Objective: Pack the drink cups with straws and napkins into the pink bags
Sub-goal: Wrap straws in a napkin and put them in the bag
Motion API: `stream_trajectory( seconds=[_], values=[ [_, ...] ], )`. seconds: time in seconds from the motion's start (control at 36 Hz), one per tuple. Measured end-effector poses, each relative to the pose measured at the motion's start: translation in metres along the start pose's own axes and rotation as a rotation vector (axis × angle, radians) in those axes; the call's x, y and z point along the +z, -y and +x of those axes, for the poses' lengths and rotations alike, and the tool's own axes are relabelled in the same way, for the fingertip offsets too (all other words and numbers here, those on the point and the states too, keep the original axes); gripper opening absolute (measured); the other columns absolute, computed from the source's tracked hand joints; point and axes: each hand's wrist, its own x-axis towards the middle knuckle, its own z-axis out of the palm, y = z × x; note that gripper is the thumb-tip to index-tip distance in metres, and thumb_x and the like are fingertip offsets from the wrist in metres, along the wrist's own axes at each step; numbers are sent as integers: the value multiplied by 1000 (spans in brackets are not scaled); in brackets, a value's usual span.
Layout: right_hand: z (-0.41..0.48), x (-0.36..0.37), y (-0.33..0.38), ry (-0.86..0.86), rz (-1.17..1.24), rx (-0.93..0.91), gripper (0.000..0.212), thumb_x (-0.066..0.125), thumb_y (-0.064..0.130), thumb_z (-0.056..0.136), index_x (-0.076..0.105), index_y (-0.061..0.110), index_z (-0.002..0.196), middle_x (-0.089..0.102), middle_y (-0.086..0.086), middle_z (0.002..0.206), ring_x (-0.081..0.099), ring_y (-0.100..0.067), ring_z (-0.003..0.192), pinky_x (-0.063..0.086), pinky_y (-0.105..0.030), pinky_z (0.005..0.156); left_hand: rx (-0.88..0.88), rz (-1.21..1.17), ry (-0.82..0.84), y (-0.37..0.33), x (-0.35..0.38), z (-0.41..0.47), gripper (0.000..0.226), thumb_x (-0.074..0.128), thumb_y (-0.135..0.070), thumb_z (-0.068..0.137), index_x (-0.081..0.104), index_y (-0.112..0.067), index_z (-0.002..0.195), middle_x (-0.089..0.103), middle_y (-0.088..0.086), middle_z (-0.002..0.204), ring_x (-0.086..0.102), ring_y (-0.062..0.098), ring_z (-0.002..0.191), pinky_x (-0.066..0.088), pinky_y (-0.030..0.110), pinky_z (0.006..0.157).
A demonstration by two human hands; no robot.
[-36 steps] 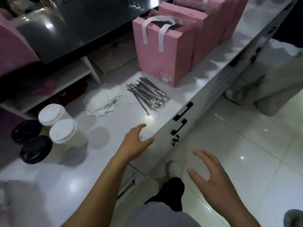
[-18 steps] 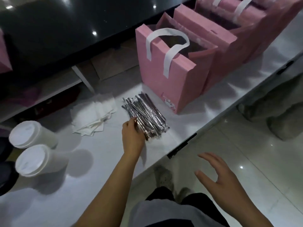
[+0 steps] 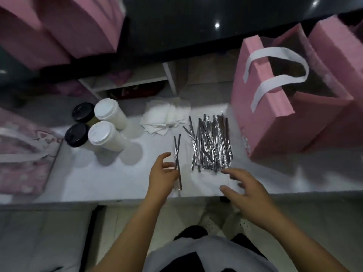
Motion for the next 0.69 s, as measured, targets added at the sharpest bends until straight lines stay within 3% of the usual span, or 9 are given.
stream_trajectory(
  seconds=[0.08, 0.14, 0.19, 0.25, 0.31, 0.42, 0.58, 0.64, 0.69],
  values=[
    [12, -7, -4, 43, 59, 17, 30, 69, 29, 92, 61, 47, 115, 55, 28, 125, 51, 10, 115, 41, -20, 94, -42, -54, -71, -1, -4, -18, 54, 63, 5, 81, 62, -29, 124, 70, 5, 102, 66, 14, 70, 48, 25, 48],
    [19, -8, -6, 58, 140, 47, 27, 70, 24, 92, 64, 41, 113, 62, 20, 120, 57, 3, 111, 47, -25, 94, -55, -82, -102, -3, -3, -29, 50, 65, 4, 81, 65, -32, 117, 71, 4, 100, 67, 7, 67, 51, 22, 52],
    [25, -6, -6, 96, 208, 55, 25, 71, 23, 92, 66, 38, 111, 67, 17, 116, 62, 2, 105, 50, -20, 87, -53, -94, -88, -8, 1, -42, 51, 68, 4, 82, 68, -37, 112, 72, 4, 98, 70, 9, 72, 56, 21, 61],
    [30, -3, -4, 156, 310, 80, 25, 72, 22, 91, 67, 37, 111, 70, 13, 114, 65, 4, 99, 52, -13, 77, -47, -130, -25, -14, 9, -53, 53, 69, 5, 80, 70, -36, 112, 72, 7, 100, 73, 23, 84, 62, 34, 73],
    [35, -1, 1, 207, 425, 132, 25, 72, 21, 90, 69, 35, 111, 71, 6, 113, 68, -1, 98, 56, -19, 80, -19, -182, 64, -22, 18, -64, 50, 71, 2, 75, 72, -34, 111, 72, 6, 96, 72, 32, 85, 63, 43, 77],
    [43, -1, 13, 249, 591, 187, 26, 68, 17, 92, 71, 19, 117, 74, -5, 112, 70, -19, 107, 56, -36, 93, 54, -157, 235, -33, 31, -79, 42, 74, -1, 74, 74, -29, 106, 71, -1, 89, 65, 17, 76, 56, 32, 69],
    [57, -7, 32, 195, 584, 126, 14, 70, 8, 87, 81, 17, 90, 78, -5, 98, 72, -22, 100, 53, -35, 91, 92, -167, 292, -37, 25, -72, 37, 74, 4, 75, 75, -26, 96, 70, 0, 93, 63, 16, 80, 59, 39, 77],
    [60, -7, 38, 172, 559, 103, 14, 73, 8, 85, 82, 19, 86, 78, -5, 94, 72, -18, 94, 53, -32, 87, 91, -152, 343, -38, 17, -64, 36, 75, 3, 76, 75, -24, 100, 70, 2, 96, 64, 17, 84, 60, 43, 83],
    [60, -8, 43, 128, 550, 76, 14, 75, 7, 83, 82, 19, 84, 78, -6, 90, 72, -17, 88, 54, -30, 83, 81, -143, 429, -40, 7, -54, 38, 77, 1, 79, 73, -21, 108, 72, 5, 103, 67, 18, 87, 59, 36, 84]
  ],
)
